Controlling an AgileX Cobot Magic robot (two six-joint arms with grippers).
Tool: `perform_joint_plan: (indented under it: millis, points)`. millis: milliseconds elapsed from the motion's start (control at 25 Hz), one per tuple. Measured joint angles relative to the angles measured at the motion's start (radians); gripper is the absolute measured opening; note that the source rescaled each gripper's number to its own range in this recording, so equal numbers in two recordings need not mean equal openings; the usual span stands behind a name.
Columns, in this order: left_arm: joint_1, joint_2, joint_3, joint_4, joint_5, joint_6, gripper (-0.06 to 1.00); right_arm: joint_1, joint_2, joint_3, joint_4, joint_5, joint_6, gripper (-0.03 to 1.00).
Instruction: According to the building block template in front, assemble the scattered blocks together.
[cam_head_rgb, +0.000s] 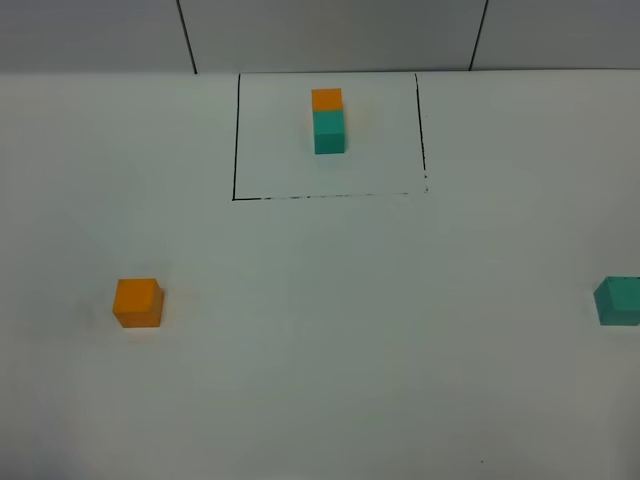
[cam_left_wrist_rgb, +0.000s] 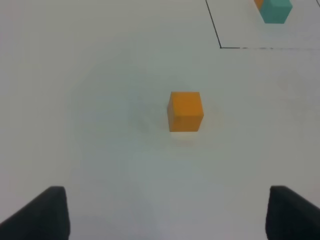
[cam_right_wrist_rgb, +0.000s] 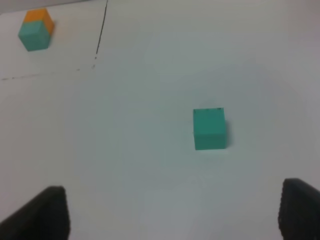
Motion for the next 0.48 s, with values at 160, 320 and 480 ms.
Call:
perform_joint_plan:
  millis: [160, 320, 480]
  points:
    - [0.000, 0.000, 0.000, 0.000, 0.000, 0.000, 0.67, 0.000, 0.000, 0.000, 0.000, 0.000, 0.000, 0.76]
    - [0.000, 0.000, 0.000, 0.000, 0.000, 0.000, 0.67, 0.000, 0.000, 0.000, 0.000, 0.000, 0.000, 0.76]
    - [0.000, 0.000, 0.000, 0.000, 0.000, 0.000, 0.67, 0.000, 0.000, 0.000, 0.000, 0.000, 0.000, 0.76]
